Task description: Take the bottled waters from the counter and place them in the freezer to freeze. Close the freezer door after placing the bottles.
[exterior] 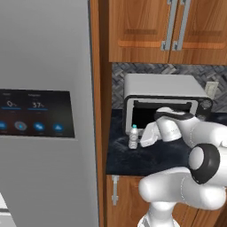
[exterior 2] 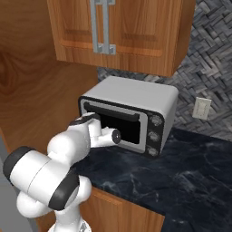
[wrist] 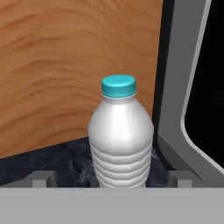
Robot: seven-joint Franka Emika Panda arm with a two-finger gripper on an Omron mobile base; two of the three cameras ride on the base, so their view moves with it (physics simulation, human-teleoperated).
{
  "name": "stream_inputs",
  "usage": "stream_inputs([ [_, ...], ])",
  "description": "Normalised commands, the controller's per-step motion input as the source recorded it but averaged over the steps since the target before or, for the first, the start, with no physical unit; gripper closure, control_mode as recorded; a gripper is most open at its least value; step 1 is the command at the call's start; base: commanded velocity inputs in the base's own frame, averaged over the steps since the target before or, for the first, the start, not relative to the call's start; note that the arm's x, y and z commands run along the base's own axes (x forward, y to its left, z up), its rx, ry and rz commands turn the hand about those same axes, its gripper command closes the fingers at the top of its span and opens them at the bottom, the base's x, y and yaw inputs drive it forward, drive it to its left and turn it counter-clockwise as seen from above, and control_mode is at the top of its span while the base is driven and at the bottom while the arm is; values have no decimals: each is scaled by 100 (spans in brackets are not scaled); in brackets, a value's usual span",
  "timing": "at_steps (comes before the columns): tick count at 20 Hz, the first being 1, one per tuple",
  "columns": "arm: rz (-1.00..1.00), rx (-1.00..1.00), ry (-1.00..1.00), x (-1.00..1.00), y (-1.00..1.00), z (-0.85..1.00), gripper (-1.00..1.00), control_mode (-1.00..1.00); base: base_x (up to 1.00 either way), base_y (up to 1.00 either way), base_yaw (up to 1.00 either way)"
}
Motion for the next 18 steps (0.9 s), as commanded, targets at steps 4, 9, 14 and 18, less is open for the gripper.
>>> stream_inputs([
  [4, -4, 0, 0, 25, -2, -16, -100, -100, 0, 0, 0],
  [9, 0, 0, 0, 3, 0, -7, -100, -100, 0, 0, 0],
  [14, 0, 0, 0, 17, 2, -4, -100, -100, 0, 0, 0],
  [18, 0, 0, 0, 28, 0, 0, -100, -100, 0, 0, 0],
])
